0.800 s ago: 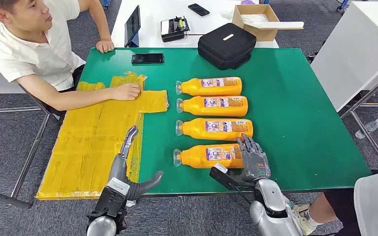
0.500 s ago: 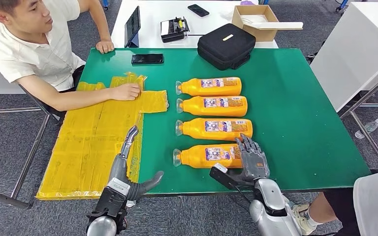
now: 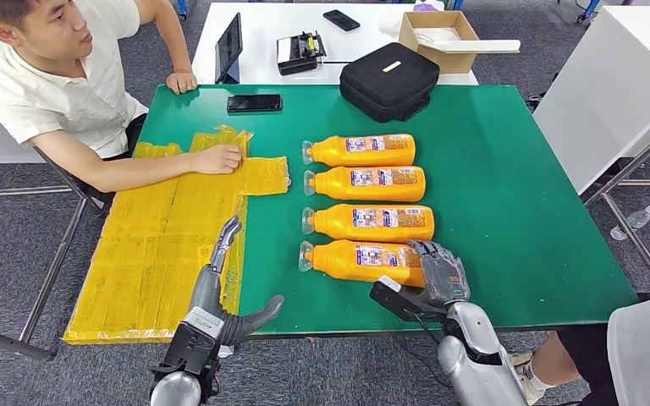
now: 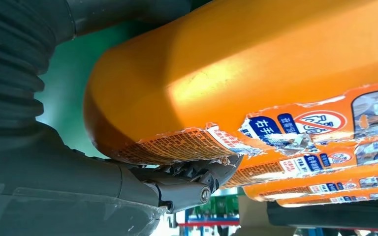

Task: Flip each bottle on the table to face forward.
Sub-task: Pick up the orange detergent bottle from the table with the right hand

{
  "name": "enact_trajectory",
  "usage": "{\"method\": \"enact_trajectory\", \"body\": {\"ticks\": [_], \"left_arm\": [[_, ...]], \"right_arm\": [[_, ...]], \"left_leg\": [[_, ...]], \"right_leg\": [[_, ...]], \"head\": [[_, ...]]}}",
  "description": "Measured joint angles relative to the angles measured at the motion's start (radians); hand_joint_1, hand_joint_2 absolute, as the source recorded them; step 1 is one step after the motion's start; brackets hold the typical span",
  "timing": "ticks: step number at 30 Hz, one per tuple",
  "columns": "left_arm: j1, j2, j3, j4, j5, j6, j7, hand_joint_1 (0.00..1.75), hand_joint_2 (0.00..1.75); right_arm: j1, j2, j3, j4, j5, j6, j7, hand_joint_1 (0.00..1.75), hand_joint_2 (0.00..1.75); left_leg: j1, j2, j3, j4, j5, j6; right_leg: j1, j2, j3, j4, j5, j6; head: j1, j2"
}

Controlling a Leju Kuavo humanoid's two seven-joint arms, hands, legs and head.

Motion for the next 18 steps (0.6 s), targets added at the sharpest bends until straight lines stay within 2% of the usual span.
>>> {"method": "enact_trajectory", "body": {"ticks": [12, 18], "left_arm": [[0.0, 0.0, -0.003, 0.0, 0.03, -0.014, -0.02, 0.0, 1.75], [0.003, 0.002, -0.001, -0.006, 0.202, -0.029, -0.026, 0.0, 1.75]], "right_arm": [[0.02, -0.027, -0.008, 0.006, -0.171, 0.03, -0.063, 1.75, 1.75], [0.108, -0.025, -0.025, -0.095, -0.31, 0.045, -0.097, 1.75, 1.75]], "left_leg": [[0.0, 0.0, 0.003, 0.0, 0.0, 0.0], [0.0, -0.002, 0.002, 0.0, -0.001, -0.001]], "right_leg": [[0.0, 0.0, 0.002, 0.0, 0.0, 0.0], [0.0, 0.0, 0.007, 0.0, -0.001, 0.001]], "head": [[0.0, 0.0], [0.0, 0.0]]}}
